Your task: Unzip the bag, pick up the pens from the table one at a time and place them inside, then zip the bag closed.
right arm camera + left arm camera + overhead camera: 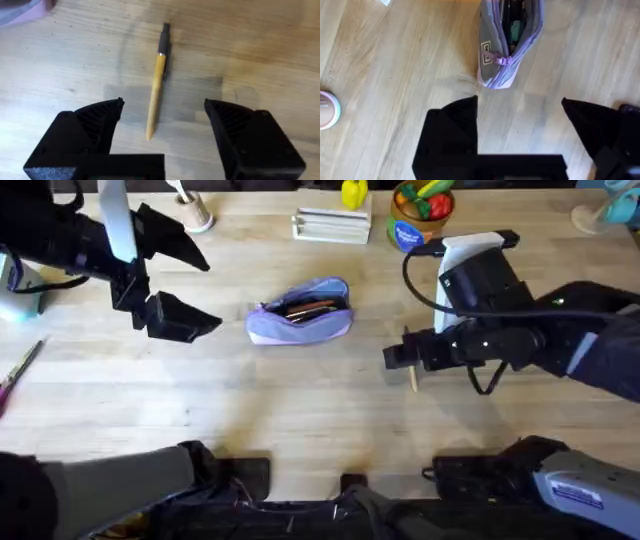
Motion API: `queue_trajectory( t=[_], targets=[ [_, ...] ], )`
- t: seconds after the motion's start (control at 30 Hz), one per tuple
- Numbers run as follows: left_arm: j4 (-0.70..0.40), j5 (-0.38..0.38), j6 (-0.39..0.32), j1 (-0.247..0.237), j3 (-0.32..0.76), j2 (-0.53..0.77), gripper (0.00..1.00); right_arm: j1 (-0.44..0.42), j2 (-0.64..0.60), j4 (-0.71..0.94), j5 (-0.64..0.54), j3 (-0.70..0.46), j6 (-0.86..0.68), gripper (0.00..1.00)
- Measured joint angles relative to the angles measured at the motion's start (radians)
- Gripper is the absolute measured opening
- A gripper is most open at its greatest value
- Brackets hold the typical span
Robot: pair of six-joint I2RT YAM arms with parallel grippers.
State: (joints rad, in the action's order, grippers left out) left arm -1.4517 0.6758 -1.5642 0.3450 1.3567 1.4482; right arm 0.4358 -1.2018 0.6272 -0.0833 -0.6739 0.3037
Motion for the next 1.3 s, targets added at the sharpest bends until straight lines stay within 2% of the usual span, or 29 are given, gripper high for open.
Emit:
queue_trajectory(
  t=[0.43,0.5,0.8,0.83,0.87,0.97,1.03,1.13,1.2,1.3],
  targets=[
    [-0.011,0.000,0.000,0.000,0.000,0.000,0.993,-0.002,-0.019,0.052,0.066,0.000,0.123,0.997],
    [-0.011,0.000,0.000,0.000,0.000,0.000,0.994,-0.002,-0.030,0.100,0.090,0.000,0.139,0.997],
    [-0.011,0.000,0.000,0.000,0.000,0.000,0.993,-0.002,-0.106,0.116,0.080,-0.036,0.218,0.991],
    [-0.011,0.000,0.000,0.000,0.000,0.000,0.993,-0.002,-0.116,0.118,0.074,-0.042,0.227,0.942],
    [-0.011,0.000,0.000,0.000,0.000,0.000,0.993,-0.002,-0.123,0.122,0.060,-0.044,0.232,0.841],
    [-0.011,0.000,0.000,0.000,0.000,0.000,0.993,-0.015,-0.135,0.136,0.018,-0.048,0.247,0.470],
    [-0.011,0.000,0.000,0.000,0.000,0.000,0.993,-0.015,-0.135,0.129,0.021,-0.048,0.254,0.284],
    [-0.011,0.000,0.000,0.000,0.000,0.000,0.993,-0.016,-0.135,0.126,0.024,-0.048,0.259,0.180],
    [-0.011,0.000,0.000,0.000,0.000,0.000,0.993,-0.014,-0.135,0.120,0.030,-0.049,0.263,0.071],
    [-0.011,0.000,0.000,0.000,0.000,0.000,0.993,-0.015,-0.135,0.121,0.030,-0.051,0.266,0.048]
  ],
)
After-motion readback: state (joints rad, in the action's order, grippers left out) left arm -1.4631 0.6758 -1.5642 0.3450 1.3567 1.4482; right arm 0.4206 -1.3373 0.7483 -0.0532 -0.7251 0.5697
